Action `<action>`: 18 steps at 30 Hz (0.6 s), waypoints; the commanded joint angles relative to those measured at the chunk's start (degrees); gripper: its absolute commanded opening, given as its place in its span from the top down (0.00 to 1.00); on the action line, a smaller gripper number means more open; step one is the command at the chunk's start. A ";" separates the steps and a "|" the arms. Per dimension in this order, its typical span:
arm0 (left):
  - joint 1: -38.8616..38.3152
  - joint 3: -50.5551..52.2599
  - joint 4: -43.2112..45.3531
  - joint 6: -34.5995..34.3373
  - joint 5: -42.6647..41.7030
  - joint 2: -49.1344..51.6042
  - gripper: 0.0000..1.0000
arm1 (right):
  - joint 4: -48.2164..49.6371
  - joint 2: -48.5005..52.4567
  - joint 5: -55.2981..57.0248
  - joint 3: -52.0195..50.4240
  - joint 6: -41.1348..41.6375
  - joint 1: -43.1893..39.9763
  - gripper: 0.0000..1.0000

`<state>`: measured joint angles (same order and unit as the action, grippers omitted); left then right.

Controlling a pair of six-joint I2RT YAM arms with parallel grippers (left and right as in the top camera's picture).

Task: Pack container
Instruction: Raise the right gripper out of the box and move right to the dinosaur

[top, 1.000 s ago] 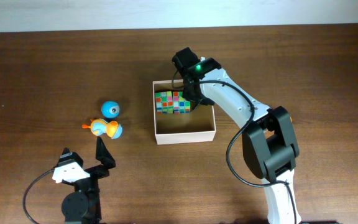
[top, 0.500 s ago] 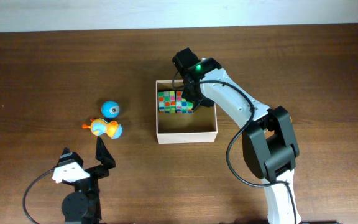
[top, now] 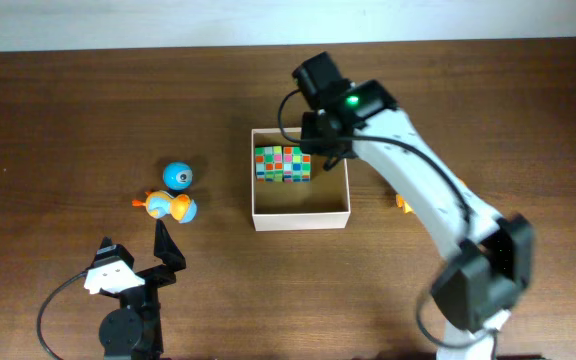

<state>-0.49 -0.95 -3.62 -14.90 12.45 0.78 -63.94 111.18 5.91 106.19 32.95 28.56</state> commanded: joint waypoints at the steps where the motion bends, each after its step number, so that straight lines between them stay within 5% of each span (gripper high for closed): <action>1: 0.28 0.39 0.13 0.87 0.39 -0.44 0.01 | -3.10 -8.87 -0.35 -0.11 -7.32 -1.01 0.42; 8: 0.28 0.39 0.13 0.87 0.39 -0.44 0.01 | -10.25 -18.05 5.27 -0.11 -7.72 -7.74 0.21; 12: 0.31 0.39 0.13 0.87 0.39 -0.44 0.01 | -15.23 -18.95 5.51 -0.20 -8.26 -15.28 0.18; 18: 0.28 0.39 0.13 0.87 0.39 -0.44 0.01 | -15.02 -18.73 1.18 -7.89 2.80 -26.21 0.19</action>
<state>-0.49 -0.95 -3.62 -14.90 12.45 0.78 -80.42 92.20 9.67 102.89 29.43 6.11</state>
